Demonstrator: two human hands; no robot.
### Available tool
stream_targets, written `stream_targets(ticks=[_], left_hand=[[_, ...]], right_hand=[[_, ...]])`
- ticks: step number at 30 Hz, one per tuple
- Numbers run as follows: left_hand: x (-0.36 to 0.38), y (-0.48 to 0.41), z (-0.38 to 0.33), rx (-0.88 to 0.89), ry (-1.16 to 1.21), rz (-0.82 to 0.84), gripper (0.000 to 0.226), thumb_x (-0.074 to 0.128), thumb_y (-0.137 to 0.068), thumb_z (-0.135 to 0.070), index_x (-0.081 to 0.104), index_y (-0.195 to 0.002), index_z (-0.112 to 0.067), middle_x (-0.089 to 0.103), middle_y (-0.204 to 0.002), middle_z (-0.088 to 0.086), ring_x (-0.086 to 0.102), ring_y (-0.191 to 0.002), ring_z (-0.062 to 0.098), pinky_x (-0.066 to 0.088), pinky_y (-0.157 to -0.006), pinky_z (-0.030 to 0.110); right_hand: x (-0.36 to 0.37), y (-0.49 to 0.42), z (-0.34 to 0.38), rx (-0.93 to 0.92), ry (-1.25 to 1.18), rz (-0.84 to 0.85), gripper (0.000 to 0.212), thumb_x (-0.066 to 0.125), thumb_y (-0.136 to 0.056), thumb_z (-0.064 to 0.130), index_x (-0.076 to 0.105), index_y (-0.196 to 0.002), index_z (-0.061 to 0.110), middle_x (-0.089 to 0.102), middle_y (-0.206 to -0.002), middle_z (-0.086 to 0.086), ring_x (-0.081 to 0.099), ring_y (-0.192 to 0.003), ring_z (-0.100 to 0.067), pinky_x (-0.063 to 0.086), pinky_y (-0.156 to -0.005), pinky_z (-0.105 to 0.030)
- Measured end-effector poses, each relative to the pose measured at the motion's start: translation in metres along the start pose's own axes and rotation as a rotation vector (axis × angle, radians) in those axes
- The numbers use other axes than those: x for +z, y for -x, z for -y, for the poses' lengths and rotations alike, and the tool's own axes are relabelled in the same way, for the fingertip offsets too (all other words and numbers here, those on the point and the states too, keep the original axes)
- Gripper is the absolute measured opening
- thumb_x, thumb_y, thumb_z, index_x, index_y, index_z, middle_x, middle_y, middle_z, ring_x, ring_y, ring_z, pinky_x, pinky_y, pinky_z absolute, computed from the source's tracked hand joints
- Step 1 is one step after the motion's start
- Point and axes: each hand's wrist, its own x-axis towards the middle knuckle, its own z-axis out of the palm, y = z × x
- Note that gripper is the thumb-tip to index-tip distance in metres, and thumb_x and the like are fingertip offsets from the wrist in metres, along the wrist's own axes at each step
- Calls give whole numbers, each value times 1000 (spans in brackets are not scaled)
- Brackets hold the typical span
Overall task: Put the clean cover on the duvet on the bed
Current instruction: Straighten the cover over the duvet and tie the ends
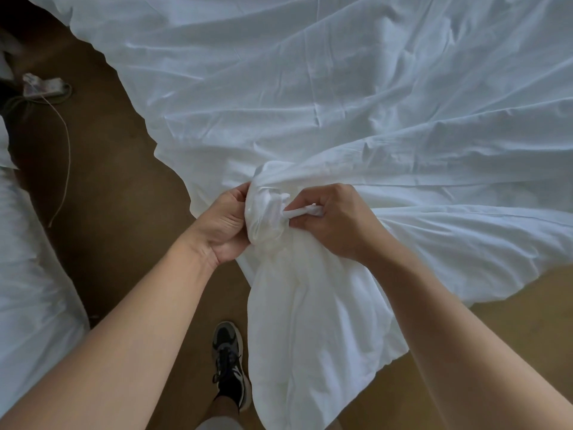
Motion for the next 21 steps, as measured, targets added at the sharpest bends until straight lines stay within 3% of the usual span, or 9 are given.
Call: stream_targets(ticks=[2, 5, 10, 14, 17, 19, 21], left_hand=[[3, 2, 0, -15, -62, -73, 20, 63, -86, 6, 68, -104, -1, 68, -106, 22, 63, -104, 44, 53, -99, 50], [2, 7, 0, -31, -158, -145, 18, 57, -94, 8, 70, -105, 0, 65, -113, 27, 61, -111, 48, 44, -108, 62], [-4, 15, -8, -111, -323, -60, 32, 56, -93, 9, 72, -117, -5, 74, -114, 17, 72, -102, 31, 59, -92, 43], [-8, 11, -7, -148, -324, -77, 34, 56, -94, 11, 71, -121, -4, 71, -119, 20, 70, -109, 36, 58, -95, 48], [-7, 7, -6, -189, -386, -63, 35, 61, -91, 12, 71, -121, -5, 71, -119, 22, 69, -110, 38, 56, -98, 51], [-3, 4, -5, -200, -508, -67, 30, 68, -88, 8, 75, -113, -7, 75, -111, 17, 72, -104, 33, 59, -92, 45], [1, 0, -8, -193, -714, -120, 23, 73, -86, 3, 79, -102, -12, 78, -100, 6, 74, -98, 25, 61, -83, 35]], right_hand=[[4, 0, 1, -13, 19, -3, 16, 78, -81, 14, 78, -81, 31, 69, -69, 18, 64, -70, -4, 50, -63, -22], [6, 0, 0, -22, 13, -3, 17, 77, -81, 12, 79, -81, 28, 69, -69, 19, 64, -70, -3, 50, -62, -21], [13, -2, -4, -47, 18, -30, 16, 83, -76, 12, 80, -83, 26, 62, -85, 19, 61, -80, -5, 50, -72, -20], [21, -2, -7, -80, 33, -85, 19, 87, -69, 9, 79, -78, 24, 62, -87, 13, 58, -76, -5, 46, -68, -16], [30, 0, -11, -97, 32, -151, 23, 85, -65, 6, 66, -68, 18, 62, -72, 10, 54, -64, -7, 42, -58, -21], [38, 2, -14, -62, -16, -224, 37, 81, -66, 4, 48, -68, 20, 56, -64, 7, 49, -59, -11, 41, -54, -28], [47, 6, -18, -27, -64, -303, 52, 80, -70, 5, 34, -72, 29, 56, -63, 4, 50, -60, -12, 41, -52, -27]])
